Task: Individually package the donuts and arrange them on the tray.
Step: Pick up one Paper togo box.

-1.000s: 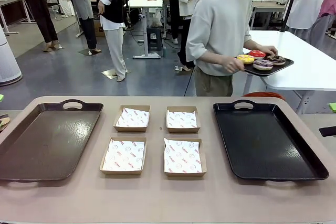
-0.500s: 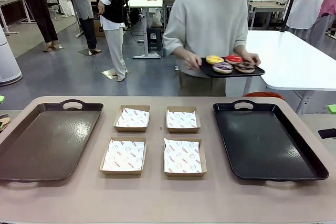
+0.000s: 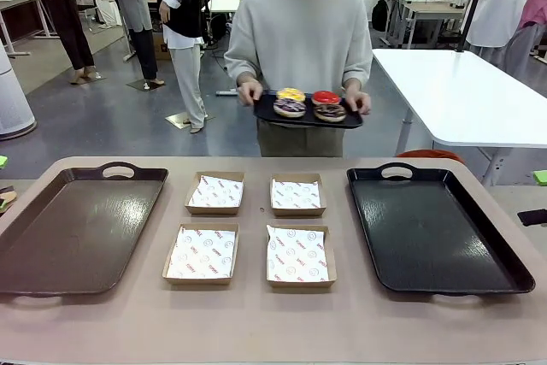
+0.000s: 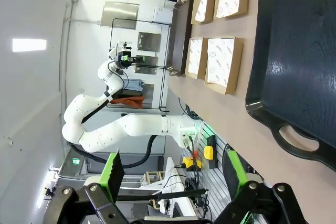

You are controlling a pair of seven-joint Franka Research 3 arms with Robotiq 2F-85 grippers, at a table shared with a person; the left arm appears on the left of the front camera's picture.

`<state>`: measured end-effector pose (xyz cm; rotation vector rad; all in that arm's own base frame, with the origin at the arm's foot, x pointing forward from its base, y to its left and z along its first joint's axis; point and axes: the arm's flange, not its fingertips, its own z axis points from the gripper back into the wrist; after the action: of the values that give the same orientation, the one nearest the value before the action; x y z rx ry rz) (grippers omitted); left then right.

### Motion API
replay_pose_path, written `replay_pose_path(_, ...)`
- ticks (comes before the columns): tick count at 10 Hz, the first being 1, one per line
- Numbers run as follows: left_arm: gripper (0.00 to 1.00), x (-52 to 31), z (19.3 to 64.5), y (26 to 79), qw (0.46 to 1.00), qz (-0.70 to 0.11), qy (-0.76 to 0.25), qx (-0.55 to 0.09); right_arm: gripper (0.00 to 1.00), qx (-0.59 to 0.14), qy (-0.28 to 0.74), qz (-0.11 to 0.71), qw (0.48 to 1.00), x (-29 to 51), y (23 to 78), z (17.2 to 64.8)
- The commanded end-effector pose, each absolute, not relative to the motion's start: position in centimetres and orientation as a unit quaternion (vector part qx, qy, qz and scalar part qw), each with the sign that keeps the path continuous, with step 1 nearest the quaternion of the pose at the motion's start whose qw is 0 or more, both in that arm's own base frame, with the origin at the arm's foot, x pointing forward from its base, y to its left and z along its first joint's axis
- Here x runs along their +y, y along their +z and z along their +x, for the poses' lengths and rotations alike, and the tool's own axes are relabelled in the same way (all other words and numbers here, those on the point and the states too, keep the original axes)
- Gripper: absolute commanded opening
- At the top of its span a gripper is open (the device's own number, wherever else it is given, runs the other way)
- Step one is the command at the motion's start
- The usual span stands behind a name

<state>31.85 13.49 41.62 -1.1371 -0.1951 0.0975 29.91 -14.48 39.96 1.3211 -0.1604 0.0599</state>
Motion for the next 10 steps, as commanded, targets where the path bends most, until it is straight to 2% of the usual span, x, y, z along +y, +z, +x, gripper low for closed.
replay_pose_path(1, 1.0, 13.73, 31.83, 41.67, 0.832, -0.544, 0.05, -0.099, 1.0, -0.077, 0.028, 0.617, 0.782, -14.58, 40.01, 29.93)
replay_pose_path(10, 1.0, 13.73, 31.83, 41.67, 0.832, -0.544, 0.05, -0.099, 1.0, -0.077, 0.028, 0.617, 0.782, -14.58, 40.01, 29.93)
